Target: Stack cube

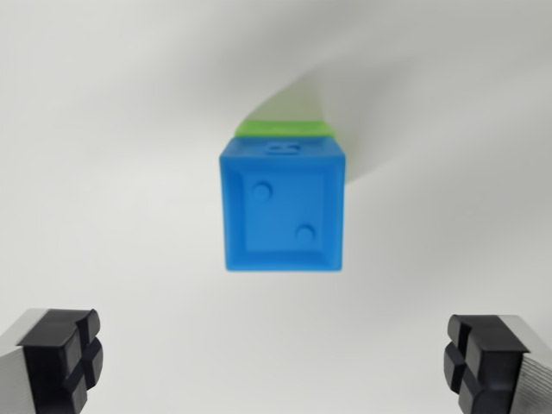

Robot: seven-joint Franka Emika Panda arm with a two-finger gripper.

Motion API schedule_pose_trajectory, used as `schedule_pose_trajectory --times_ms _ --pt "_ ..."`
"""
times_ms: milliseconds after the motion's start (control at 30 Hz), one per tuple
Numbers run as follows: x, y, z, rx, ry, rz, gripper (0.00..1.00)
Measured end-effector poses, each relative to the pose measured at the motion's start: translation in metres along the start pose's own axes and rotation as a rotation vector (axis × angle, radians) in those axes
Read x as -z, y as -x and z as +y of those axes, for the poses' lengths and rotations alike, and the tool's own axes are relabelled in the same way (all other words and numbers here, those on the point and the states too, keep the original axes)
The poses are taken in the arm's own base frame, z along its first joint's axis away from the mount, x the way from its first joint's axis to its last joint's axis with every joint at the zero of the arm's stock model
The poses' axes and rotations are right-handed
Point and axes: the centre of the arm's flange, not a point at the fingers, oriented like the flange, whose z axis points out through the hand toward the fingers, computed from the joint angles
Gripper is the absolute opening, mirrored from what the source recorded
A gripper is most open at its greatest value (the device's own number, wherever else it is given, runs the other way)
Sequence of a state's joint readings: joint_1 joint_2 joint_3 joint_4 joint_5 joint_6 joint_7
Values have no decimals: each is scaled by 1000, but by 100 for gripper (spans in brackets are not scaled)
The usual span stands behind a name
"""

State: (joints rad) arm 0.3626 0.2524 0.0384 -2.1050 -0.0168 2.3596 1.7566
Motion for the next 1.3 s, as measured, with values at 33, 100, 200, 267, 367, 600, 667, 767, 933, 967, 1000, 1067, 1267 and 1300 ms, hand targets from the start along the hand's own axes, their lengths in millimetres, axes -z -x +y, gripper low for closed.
schedule_pose_trajectory --times_ms 33,100,200,267,367,600,667,767,933,967,1000,1067,1267,1300 --pt "5 0 0 0 -1 0 100" --pt "15 0 0 0 -2 0 100" --pt "28 0 0 0 -1 0 100" --pt "35 0 0 -1 -1 0 100" --pt "49 0 -1 -1 -1 0 100" --pt "79 0 -1 -1 -2 0 100" --pt "86 0 -1 -1 -2 1 100" --pt "98 0 -1 -1 -2 1 100" --pt "117 0 -1 0 -2 1 100" --pt "120 0 -1 0 -1 1 100" --pt "124 0 -1 -1 -2 1 100" --pt "129 0 -2 -1 -2 1 100" --pt "146 0 -2 -1 -3 1 100" --pt "148 0 -2 -1 -3 1 100"
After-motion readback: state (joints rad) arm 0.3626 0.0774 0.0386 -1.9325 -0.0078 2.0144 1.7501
